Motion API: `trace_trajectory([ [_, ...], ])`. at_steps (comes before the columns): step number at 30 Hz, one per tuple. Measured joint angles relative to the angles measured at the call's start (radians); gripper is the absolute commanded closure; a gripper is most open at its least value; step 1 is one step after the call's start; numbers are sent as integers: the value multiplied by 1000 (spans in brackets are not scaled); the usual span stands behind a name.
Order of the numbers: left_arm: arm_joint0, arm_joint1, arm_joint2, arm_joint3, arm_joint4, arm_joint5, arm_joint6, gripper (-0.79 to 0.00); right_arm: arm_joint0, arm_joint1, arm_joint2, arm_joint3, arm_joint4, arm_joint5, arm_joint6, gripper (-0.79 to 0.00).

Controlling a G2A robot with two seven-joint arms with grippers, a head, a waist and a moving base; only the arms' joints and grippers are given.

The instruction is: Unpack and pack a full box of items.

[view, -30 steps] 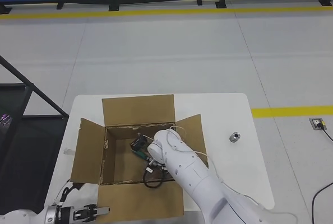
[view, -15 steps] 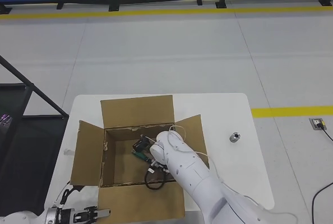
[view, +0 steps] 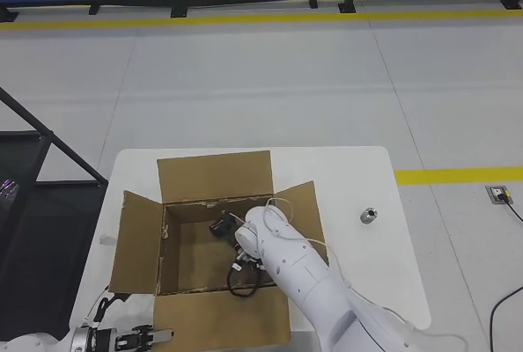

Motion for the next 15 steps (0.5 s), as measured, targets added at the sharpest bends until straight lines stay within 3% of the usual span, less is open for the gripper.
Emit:
trace_trajectory([
  [15, 10, 8, 0, -10, -24, 26, 82, 0, 29, 21, 29, -65, 14, -21, -166, 0],
])
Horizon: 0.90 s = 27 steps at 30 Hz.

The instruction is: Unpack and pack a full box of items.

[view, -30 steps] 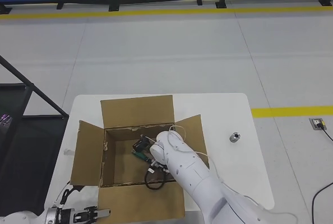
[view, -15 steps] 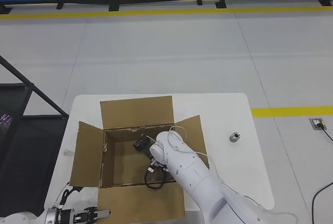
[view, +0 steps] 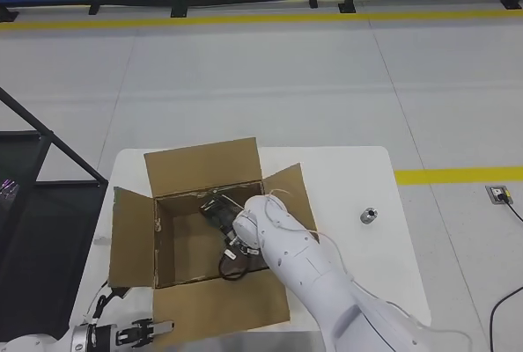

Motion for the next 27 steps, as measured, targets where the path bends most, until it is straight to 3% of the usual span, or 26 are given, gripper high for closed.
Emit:
trace_trajectory([
  [5, -5, 4, -14, -6, -6, 7, 24, 0, -6, 25, 20, -43, -1, -36, -69, 0],
  [11, -14, 10, -35, -7, -30, 21, 23, 0, -35, 62, 41, -135, -23, -45, -46, 0],
  [12, -15, 11, -37, -6, -33, 23, 24, -28, -42, 68, 45, -153, -26, -46, -38, 0],
  [16, -15, 13, -39, -9, -37, 34, 32, -483, -78, 97, 67, -237, -42, -54, 9, 0],
  [18, -12, 14, -39, -11, -39, 40, 43, -785, -101, 113, 78, -292, -53, -67, 38, 0],
  [22, -9, 15, -40, -12, -43, 64, 75, -785, -150, 145, 105, -401, -87, -78, 93, 0],
  [27, -8, 17, -42, -11, -61, 71, 83, -785, -196, 160, 106, -499, -144, 18, 237, 0],
])
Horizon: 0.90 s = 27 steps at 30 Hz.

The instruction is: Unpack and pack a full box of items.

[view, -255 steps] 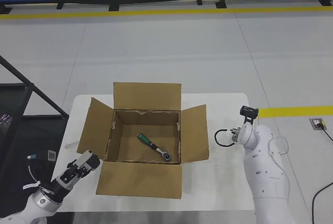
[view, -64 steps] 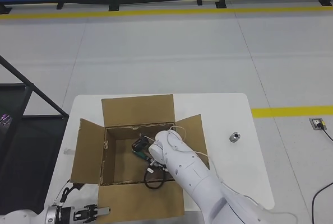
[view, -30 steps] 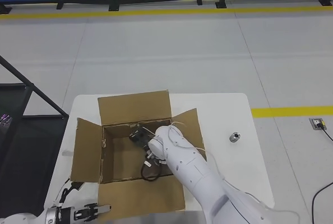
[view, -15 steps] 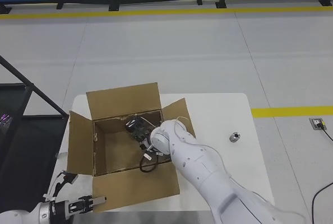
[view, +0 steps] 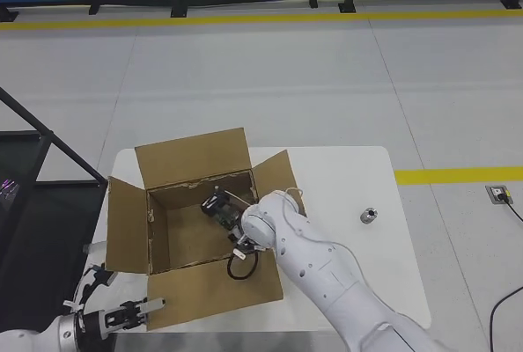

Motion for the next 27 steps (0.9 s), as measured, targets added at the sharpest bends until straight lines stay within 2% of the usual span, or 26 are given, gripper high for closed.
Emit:
trace_trajectory([
  [3, 5, 1, -2, -2, -5, -4, 2, -785, -17, 4, 7, -33, -6, 22, -8, 0],
  [7, 13, 2, -3, -3, -10, -10, 8, -785, -43, 18, 29, -98, -9, -13, -34, 0],
  [13, 16, 4, -1, -5, -11, -12, 17, -785, -139, 58, 113, -289, -12, -70, -84, 0],
  [19, 16, 6, 7, -12, -2, -13, 20, -785, -286, 104, 210, -576, -74, -73, -90, 0],
  [27, 6, 8, 29, -20, 9, -5, 17, -785, -580, 155, 314, -1124, -236, -32, -12, 0],
])
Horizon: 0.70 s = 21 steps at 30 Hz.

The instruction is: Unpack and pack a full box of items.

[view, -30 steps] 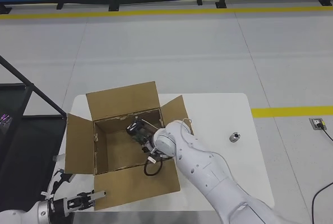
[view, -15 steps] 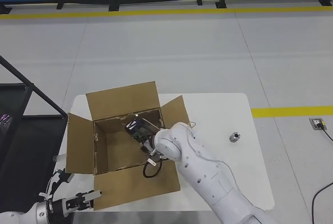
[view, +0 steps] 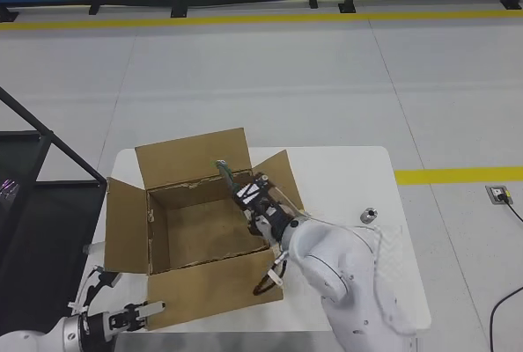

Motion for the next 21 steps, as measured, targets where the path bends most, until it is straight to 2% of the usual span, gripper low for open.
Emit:
trace_trajectory([
  [5, -13, 2, 19, -11, 13, 4, -9, -785, -150, 19, 64, -244, -98, 66, 62, 0],
  [11, -27, 4, 39, -22, 30, 14, -12, -785, -250, 35, 186, -359, -84, 93, 105, 0],
  [16, -38, 6, 52, -25, 35, 21, -9, -785, -226, 46, 293, -268, -29, 86, 191, 0],
  [21, -44, 7, 59, -24, 34, 27, -5, -785, -147, 59, 384, -61, 58, 49, 198, 0],
])
